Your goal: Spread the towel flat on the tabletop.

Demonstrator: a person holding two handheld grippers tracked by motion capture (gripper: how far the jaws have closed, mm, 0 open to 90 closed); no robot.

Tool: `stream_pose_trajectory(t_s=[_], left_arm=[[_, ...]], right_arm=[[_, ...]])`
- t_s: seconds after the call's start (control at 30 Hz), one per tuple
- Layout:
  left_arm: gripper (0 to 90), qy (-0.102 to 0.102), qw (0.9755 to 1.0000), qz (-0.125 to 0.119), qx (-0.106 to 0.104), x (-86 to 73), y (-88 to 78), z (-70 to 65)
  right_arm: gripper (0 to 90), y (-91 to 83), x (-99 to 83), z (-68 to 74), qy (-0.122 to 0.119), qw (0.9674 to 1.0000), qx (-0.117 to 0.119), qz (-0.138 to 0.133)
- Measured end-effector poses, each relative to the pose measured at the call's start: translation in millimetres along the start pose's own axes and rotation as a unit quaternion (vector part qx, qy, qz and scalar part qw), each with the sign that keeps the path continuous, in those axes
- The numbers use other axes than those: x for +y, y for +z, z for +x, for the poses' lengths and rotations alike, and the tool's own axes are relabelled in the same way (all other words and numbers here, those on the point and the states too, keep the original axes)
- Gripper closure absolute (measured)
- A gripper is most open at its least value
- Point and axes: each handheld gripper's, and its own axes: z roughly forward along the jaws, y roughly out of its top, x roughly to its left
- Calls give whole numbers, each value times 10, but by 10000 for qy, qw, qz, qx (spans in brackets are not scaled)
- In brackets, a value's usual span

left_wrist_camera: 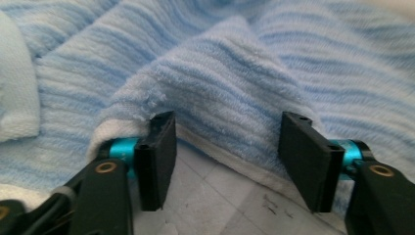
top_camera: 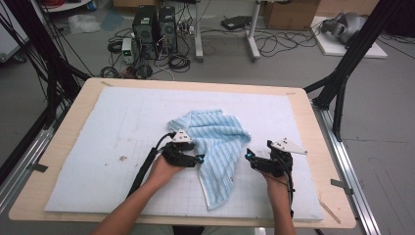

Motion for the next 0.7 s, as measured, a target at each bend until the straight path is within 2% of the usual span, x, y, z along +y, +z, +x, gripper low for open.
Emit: stream_pose_trajectory(t_s=[0.03, 0.1, 0.13, 0.2, 0.3, 0.47, 0.6, 0.7], left_arm=[[478, 40, 10000, 7, -57, 1, -5, 2], [703, 57, 9999, 13, -152, 4, -21, 10], [778, 69, 9998, 13, -163, 5, -36, 19], [847, -18, 9999, 1, -147, 3, -88, 77], [858, -233, 9990, -299, -227, -4, -215, 183], [863, -321, 9980, -500, -238, -53, -398, 333], [863, -675, 9941, -802, -274, -153, -574, 496], [863, -795, 9925, -923, -135, -252, -713, 630]], right_arm=[[126, -2, -5, 0, 33, 10000, 4, 1], [126, -9, -9, 5, 20, 10000, -5, -22], [128, -9, -6, 12, -11, 10000, -4, -28], [129, -10, -6, 22, 2, 10000, 13, -2], [129, -16, -11, 27, 11, 10000, 11, -8], [130, 5, -17, 26, -13, 10000, 17, 21], [131, 8, -14, 46, -14, 10000, 37, 26], [133, 27, -15, 61, -29, 10000, 68, 50]])
